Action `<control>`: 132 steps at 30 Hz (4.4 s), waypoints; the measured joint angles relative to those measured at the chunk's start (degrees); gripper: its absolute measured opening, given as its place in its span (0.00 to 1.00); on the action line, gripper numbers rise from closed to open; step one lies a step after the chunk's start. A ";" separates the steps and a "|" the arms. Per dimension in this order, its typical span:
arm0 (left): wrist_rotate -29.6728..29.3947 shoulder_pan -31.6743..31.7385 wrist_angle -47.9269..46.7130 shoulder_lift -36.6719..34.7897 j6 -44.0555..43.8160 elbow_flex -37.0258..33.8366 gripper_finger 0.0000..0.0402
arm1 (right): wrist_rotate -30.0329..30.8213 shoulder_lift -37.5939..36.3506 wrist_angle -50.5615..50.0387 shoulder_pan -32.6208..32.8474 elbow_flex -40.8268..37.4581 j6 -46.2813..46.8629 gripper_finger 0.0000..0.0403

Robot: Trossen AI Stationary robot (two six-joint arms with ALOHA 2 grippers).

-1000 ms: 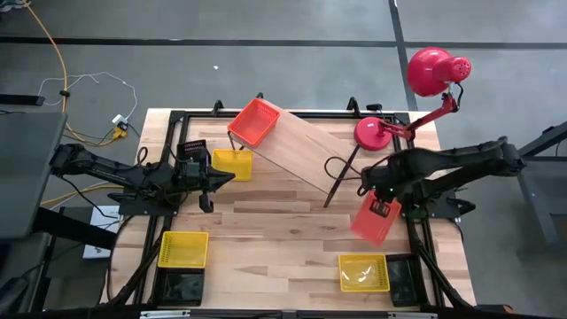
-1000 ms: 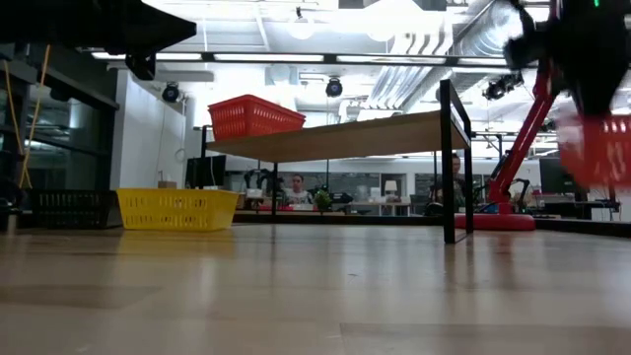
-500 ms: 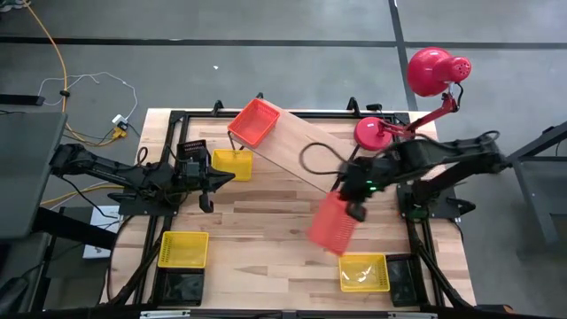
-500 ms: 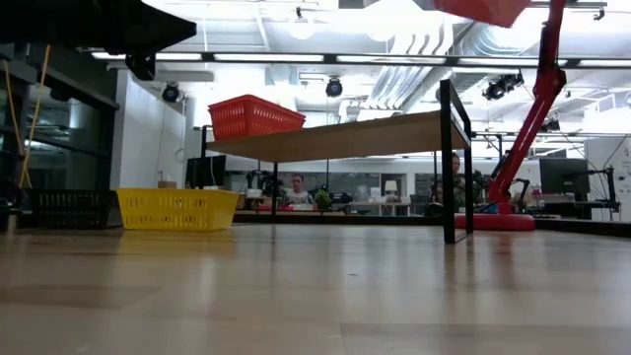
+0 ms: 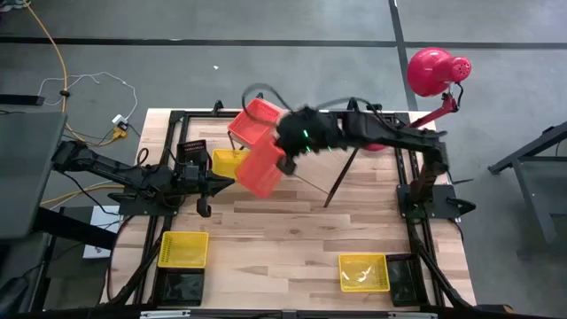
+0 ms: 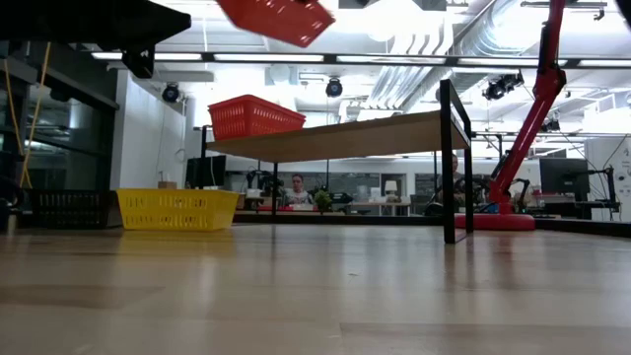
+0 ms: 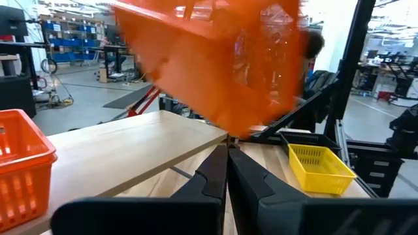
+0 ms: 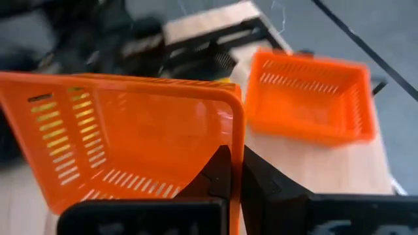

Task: Stack baskets on shelf by color
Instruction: Stack the orange bin on top of the orange bin on the shelf

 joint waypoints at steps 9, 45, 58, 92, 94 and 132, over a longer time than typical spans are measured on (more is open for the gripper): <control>-0.69 -0.01 0.01 0.01 0.02 0.00 0.00 | -9.31 9.85 1.35 -13.07 12.57 -5.47 0.00; -0.66 0.16 0.02 0.02 0.00 -0.02 0.00 | -19.12 15.11 3.52 -22.73 10.57 -5.04 0.00; -0.64 0.16 0.02 0.02 -0.02 -0.02 0.00 | -21.01 15.11 3.35 -22.73 10.57 -4.95 0.25; -0.42 0.15 -2.22 0.39 -2.57 -0.02 0.00 | -14.02 9.96 17.65 -17.93 -3.51 -19.77 0.01; -0.42 0.14 -2.36 0.39 -2.88 -0.02 0.00 | -12.61 6.75 25.04 -18.26 -10.68 -20.12 0.00; -9.73 0.20 0.13 0.37 3.54 -0.02 0.00 | -15.52 -5.88 60.44 -21.48 -41.91 -13.87 0.00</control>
